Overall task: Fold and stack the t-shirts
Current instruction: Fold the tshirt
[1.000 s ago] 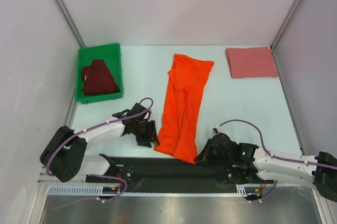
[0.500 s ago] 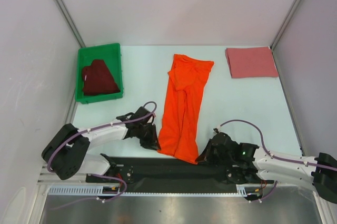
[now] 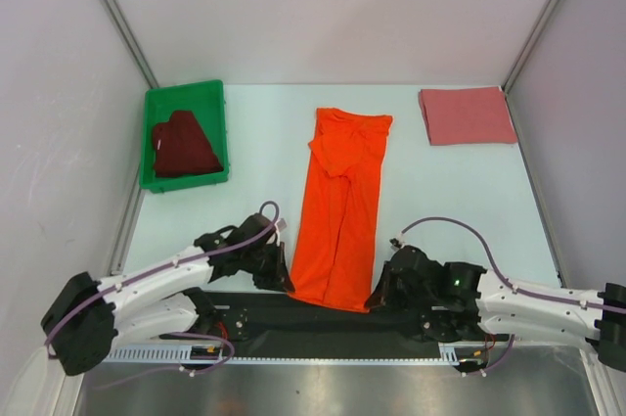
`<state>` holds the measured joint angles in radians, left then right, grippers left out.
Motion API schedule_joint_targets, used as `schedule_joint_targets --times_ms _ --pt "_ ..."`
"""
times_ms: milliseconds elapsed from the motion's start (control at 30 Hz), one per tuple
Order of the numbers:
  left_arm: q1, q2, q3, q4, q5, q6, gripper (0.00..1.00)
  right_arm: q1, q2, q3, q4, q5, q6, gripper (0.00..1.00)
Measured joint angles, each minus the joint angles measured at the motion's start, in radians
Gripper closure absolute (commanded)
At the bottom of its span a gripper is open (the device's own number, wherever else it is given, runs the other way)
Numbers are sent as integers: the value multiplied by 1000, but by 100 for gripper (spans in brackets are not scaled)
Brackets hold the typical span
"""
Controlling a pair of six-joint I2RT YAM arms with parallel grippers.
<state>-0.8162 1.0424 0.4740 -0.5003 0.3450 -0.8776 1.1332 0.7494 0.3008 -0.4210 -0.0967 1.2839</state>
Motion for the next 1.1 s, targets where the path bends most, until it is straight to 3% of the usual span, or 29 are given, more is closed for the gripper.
schedule_joint_targets --times_ms 200,400,467,500,533,633,667,700,767,800,867,900,1033,1100 --pt "-13 -94 -124 -24 3 -53 100 92 82 -38 66 -10 44 100" --pt "-21 -117 -139 -50 5 -64 100 146 108 -41 92 3 79 99" --pt "-22 -125 -139 -52 5 -65 97 151 107 -41 93 6 88 92" --pt "-23 -125 -139 -52 5 -65 88 153 106 -41 93 9 93 74" --pt "-23 -123 -139 -53 6 -64 70 154 104 -41 92 10 97 70" --pt "-26 -122 -127 -97 1 -57 53 151 73 -32 45 26 93 63" --pt "-29 -125 -113 -124 -6 -55 50 142 60 -17 13 34 85 58" --pt "-30 -129 -95 -146 -12 -52 46 124 48 4 -19 40 74 44" --pt "-33 -151 -22 -213 -51 -35 40 54 34 62 -83 55 40 34" --pt "-33 -163 29 -245 -74 -27 39 0 33 103 -114 63 12 23" --pt "-33 -182 143 -274 -124 -1 36 -105 42 194 -178 84 -51 17" --pt "-33 -183 203 -282 -153 20 37 -178 64 251 -200 85 -100 1" --pt "1 -93 426 -278 -219 124 60 -490 232 453 -241 52 -288 0" --pt "63 22 542 -246 -206 183 64 -634 374 582 -259 41 -380 0"
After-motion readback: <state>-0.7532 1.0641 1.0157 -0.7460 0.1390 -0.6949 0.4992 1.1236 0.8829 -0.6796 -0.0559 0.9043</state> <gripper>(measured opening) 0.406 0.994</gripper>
